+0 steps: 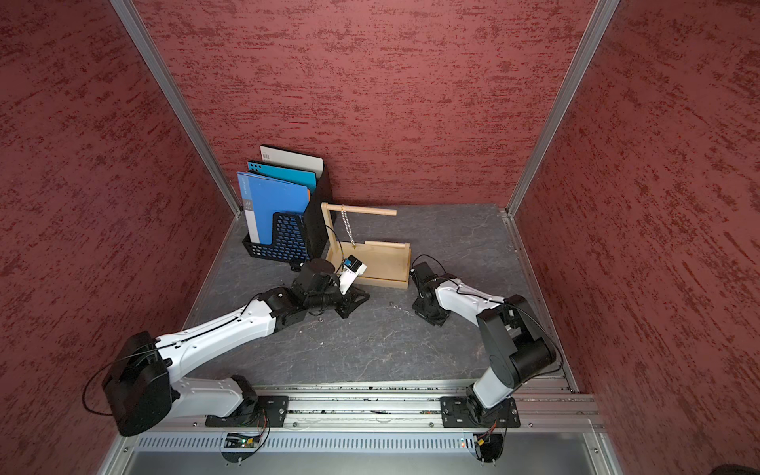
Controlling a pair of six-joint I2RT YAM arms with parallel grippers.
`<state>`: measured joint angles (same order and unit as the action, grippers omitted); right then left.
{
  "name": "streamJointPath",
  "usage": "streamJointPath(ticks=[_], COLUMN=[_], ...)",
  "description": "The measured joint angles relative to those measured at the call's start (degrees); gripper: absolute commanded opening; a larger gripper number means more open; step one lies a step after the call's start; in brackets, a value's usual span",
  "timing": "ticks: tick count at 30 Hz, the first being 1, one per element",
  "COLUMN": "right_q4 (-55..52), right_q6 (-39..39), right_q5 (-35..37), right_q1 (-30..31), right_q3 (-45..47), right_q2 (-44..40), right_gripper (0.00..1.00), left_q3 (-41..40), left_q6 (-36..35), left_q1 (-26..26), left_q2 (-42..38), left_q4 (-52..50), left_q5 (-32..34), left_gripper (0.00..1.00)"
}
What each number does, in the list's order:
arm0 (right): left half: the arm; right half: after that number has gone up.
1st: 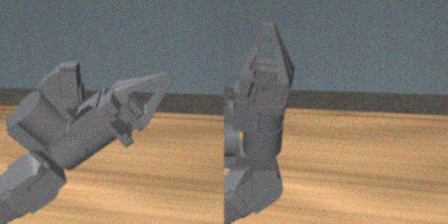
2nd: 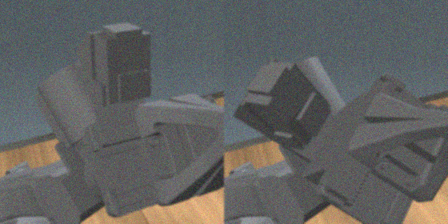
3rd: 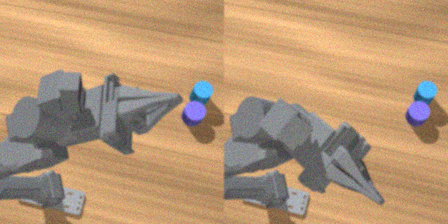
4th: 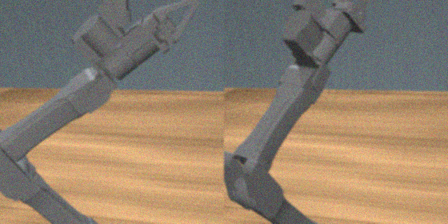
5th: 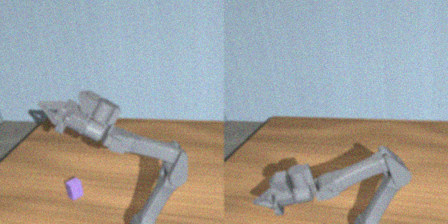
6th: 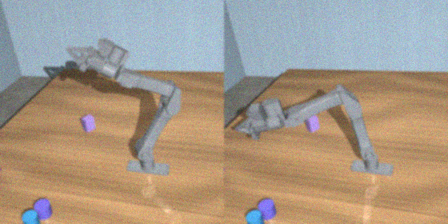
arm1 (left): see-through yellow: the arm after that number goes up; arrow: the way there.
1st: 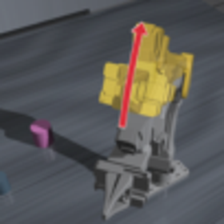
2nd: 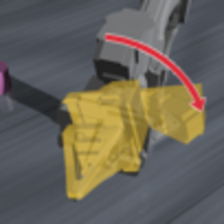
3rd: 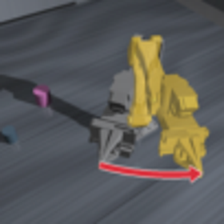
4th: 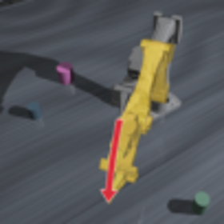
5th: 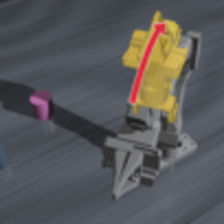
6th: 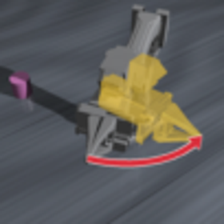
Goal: Hang the necklace on the jewelry display stand
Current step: Pick up the necklace from the center of the board.
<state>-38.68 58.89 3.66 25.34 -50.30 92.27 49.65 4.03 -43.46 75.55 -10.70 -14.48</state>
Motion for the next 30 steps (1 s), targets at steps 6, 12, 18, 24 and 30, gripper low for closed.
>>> streamJointPath(ticks=[6, 12, 18, 24, 30], right_q4=[-0.6, -1.6, -3.5, -7.9, -10.9], right_q6=[-0.5, -1.9, -6.3, -12.2, -17.6], right_q5=[0.6, 1.7, 4.1, 8.3, 11.0], right_q1=[0.0, 0.0, 0.0, 0.0, 0.3], right_q3=[0.0, 0.0, -0.8, -5.6, -11.9], right_q2=[0.1, 0.1, -0.3, -5.0, -11.3], right_gripper=[0.13, 0.0, 0.0, 0.0, 0.0], left_q3=[-0.2, -0.2, -0.2, -0.2, -0.2], left_q6=[0.0, 0.0, 0.0, 0.0, 0.0], left_q1=[0.0, 0.0, 0.0, 0.0, 0.0], left_q2=[-0.1, -0.2, -0.2, -0.3, -1.0], left_q4=[-0.7, -0.9, -0.9, -0.9, -0.6], left_q5=[0.0, 0.0, 0.0, 0.2, 0.2], left_gripper=[0.24, 0.24, 0.24, 0.24, 0.25])
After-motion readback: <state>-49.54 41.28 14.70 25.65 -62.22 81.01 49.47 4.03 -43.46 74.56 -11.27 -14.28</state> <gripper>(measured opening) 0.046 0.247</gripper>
